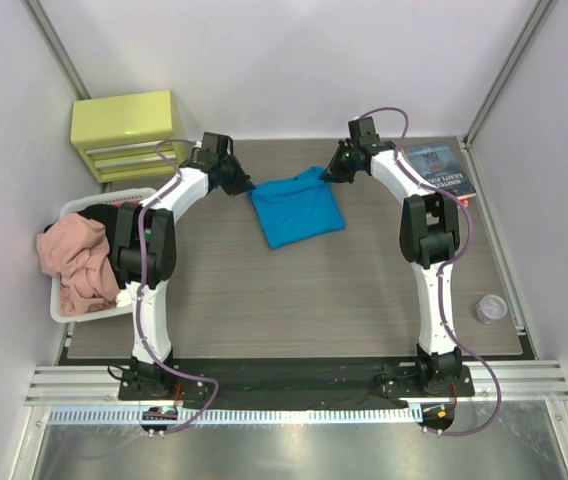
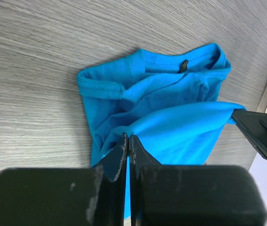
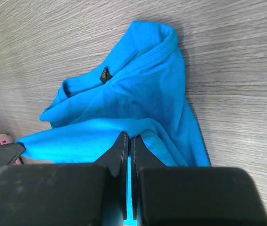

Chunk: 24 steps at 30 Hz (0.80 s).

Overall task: Fold and stack the t-shirts
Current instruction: Fold the long partially folded tshirt into a neat square

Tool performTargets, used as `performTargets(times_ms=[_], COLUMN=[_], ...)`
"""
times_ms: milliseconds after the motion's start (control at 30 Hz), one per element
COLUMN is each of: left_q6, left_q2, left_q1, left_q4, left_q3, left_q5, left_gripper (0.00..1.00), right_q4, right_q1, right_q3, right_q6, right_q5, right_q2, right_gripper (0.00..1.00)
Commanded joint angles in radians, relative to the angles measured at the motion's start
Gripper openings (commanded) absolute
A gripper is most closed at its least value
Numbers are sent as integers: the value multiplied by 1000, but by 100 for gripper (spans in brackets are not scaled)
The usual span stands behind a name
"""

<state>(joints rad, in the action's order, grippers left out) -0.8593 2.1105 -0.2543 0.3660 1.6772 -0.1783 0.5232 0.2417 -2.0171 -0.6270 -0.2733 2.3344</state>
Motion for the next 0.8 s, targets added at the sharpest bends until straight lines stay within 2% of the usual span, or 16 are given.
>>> performTargets(times_ms=[0,200,533,633,700,733,767], left_q6=[-3,-4,-14,-11,-12,-4,0], left_q2=[-40,-7,135,186,212,215,217], left_q1=[7,7,18,23,26,27,27], left_q4=[-45,-30,-9,4,37,36,36], left_q3=[39,105,219,265,308,314,331], left_q5=[-3,14,26,31,45,49,53], left_gripper=[0,0,0,0,0,13,36], right_q4=[-29,-49,-80,-106,-112,-115,-117], right_q1=[-4,-10,-42,-45,-47,-48,-50], right_q3=[-34,-58,-235,-290,-340,-359,-379], right_q6=[21,27,-14,-22,-19,-16,-4], right_q5=[-3,9,-44,-72,-105,-118,-125], right_q2=[-89,-81,94,152,190,201,210], right_gripper=[2,1,2,16,30,38,52])
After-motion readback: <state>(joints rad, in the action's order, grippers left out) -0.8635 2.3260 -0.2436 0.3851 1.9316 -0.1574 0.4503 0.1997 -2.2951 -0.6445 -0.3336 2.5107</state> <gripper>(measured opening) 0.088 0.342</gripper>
